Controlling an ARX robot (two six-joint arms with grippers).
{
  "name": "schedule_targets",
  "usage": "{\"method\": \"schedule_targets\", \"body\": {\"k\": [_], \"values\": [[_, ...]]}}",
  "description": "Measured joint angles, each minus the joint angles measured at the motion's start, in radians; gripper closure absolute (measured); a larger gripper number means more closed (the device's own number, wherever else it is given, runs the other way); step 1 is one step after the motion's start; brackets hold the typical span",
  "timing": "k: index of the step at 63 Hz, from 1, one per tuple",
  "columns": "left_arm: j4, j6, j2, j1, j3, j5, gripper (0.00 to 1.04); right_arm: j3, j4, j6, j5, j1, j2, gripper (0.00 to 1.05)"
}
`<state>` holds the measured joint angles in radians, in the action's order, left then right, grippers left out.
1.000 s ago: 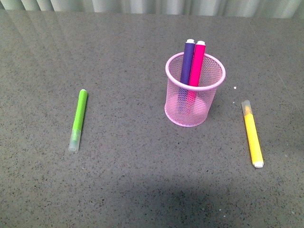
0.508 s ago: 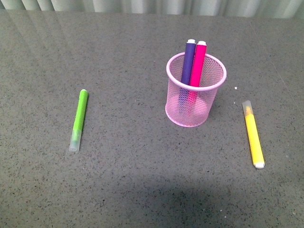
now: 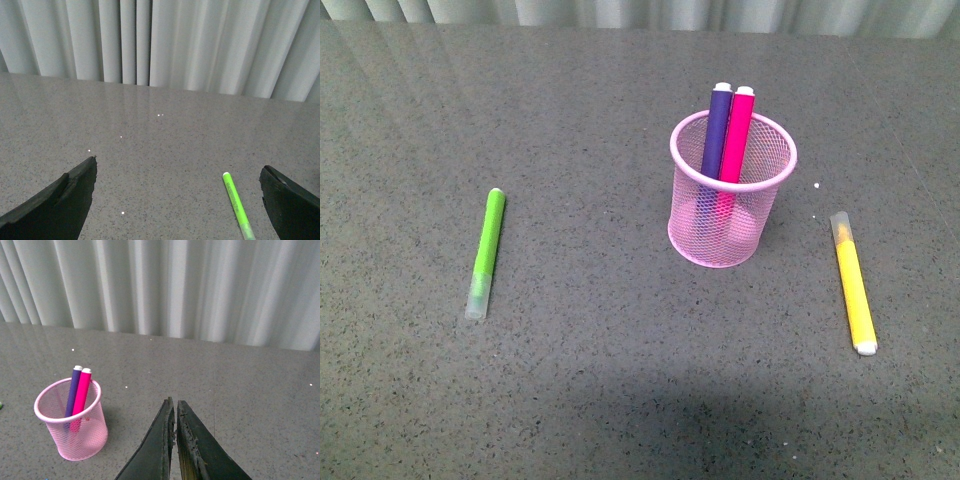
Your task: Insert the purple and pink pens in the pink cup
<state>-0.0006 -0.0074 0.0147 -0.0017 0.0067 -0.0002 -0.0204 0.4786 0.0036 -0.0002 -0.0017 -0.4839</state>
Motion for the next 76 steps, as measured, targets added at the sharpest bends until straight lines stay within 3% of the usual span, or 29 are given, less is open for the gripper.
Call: {"method": "schedule_targets", "body": {"k": [52,60,76], "values": [[0.0,0.0,0.0,0.0,0.0,0.0,0.08,0.0,-0.297,0.0,0.0,0.0,0.304,1.02],[0.0,0.0,0.0,0.0,0.0,0.0,0.08,0.0,-0.464,0.0,0.001,0.0,0.439,1.02],[0.0,0.0,0.0,0.0,0.0,0.0,0.08,0.0,-0.475,0.0,0.0,0.0,0.479,1.02]]}}
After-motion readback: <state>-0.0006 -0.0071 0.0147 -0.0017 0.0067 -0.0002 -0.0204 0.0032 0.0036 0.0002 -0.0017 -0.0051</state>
